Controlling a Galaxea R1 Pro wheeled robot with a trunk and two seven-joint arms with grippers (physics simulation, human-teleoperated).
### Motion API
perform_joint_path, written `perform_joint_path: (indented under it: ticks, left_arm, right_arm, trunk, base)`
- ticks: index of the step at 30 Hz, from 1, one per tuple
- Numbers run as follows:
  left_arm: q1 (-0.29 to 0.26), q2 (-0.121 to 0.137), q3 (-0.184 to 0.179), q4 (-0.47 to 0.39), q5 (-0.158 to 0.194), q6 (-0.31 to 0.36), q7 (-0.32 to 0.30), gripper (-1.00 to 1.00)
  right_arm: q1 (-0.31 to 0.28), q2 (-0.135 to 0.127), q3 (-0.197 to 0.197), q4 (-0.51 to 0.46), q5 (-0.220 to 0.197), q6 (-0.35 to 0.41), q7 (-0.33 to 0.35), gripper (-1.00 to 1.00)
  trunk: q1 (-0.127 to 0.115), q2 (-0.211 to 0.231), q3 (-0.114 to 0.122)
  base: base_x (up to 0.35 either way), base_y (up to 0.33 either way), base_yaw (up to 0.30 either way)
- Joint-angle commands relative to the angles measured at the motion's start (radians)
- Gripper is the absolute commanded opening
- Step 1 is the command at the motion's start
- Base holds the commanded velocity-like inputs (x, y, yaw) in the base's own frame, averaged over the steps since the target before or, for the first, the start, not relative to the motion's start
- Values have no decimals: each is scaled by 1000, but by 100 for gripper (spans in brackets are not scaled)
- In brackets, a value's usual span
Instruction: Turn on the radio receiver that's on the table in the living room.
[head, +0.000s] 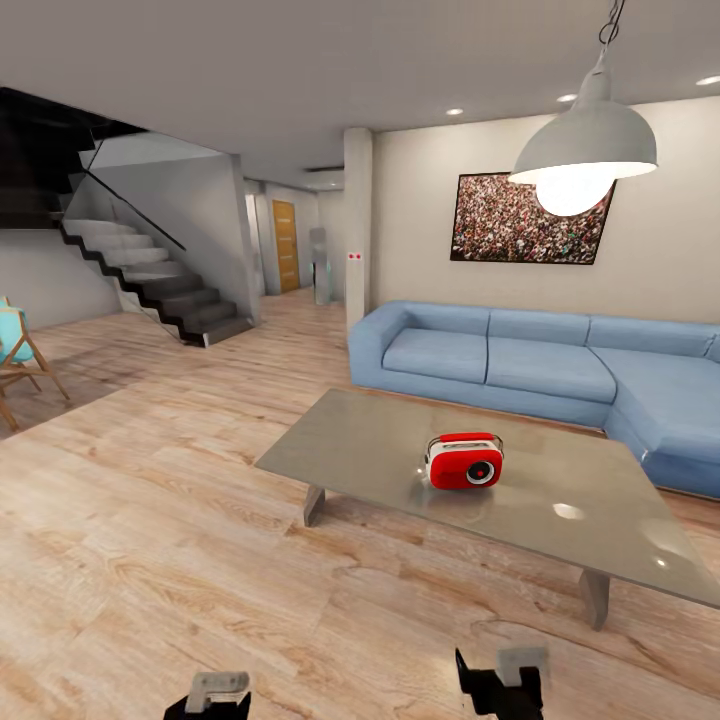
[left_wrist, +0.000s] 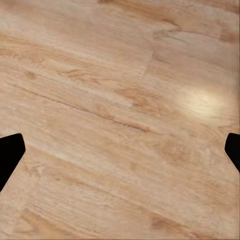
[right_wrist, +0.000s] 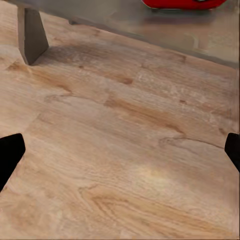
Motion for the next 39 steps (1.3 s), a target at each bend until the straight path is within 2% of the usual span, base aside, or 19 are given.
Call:
perform_joint_path:
  ticks: [1,2,3,5,8,11,14,16,19,29,30,31,39]
  left_arm:
    - [0,0,0,-15,0,8,0,100]
    - [-1,0,0,-27,0,14,0,100]
    - [-3,-1,0,-68,0,30,0,100]
    - [-6,-2,0,-97,-1,34,1,100]
    - [-8,8,-1,-118,-6,32,-1,100]
    - [-9,46,-3,-134,-8,16,-4,100]
    - [-9,55,-4,-138,-9,-16,-5,100]
    - [-9,60,-4,-136,-8,-74,-5,100]
    - [-9,60,-4,-135,-7,-94,-4,100]
    - [-9,50,-8,-124,1,-113,-3,100]
    - [-9,45,-8,-123,1,-114,-3,100]
    - [-9,28,-8,-122,0,-114,-3,100]
    - [-9,17,-10,-121,0,-114,-4,100]
  right_arm:
    - [0,0,0,-34,2,19,0,100]
    - [0,1,0,-65,4,36,0,100]
    - [0,2,0,-204,9,105,0,100]
    - [0,4,0,-278,10,131,0,100]
    - [0,2,1,-317,11,140,3,100]
    - [0,0,7,-355,24,126,7,100]
    - [0,-2,16,-365,40,103,8,100]
    - [0,-2,21,-370,65,68,7,100]
    - [0,1,23,-371,71,55,5,100]
    - [0,5,25,-375,75,48,5,100]
    - [0,5,25,-375,75,48,5,100]
    - [0,5,25,-375,75,48,4,100]
    - [0,5,25,-375,75,48,4,100]
  trunk:
    - [0,0,0]
    - [0,0,0]
    - [0,0,0]
    - [0,0,0]
    - [0,0,0]
    - [0,0,0]
    - [0,0,0]
    - [0,0,0]
    - [0,0,0]
    - [0,0,0]
    - [0,0,0]
    - [0,0,0]
    - [0,0,0]
  base:
    - [0,0,0]
    - [0,0,0]
    - [0,0,0]
    - [0,0,0]
    - [0,0,0]
    - [0,0,0]
    - [0,0,0]
    - [0,0,0]
    - [0,0,0]
    - [0,0,0]
    - [0,0,0]
    - [0,0,0]
    - [0,0,0]
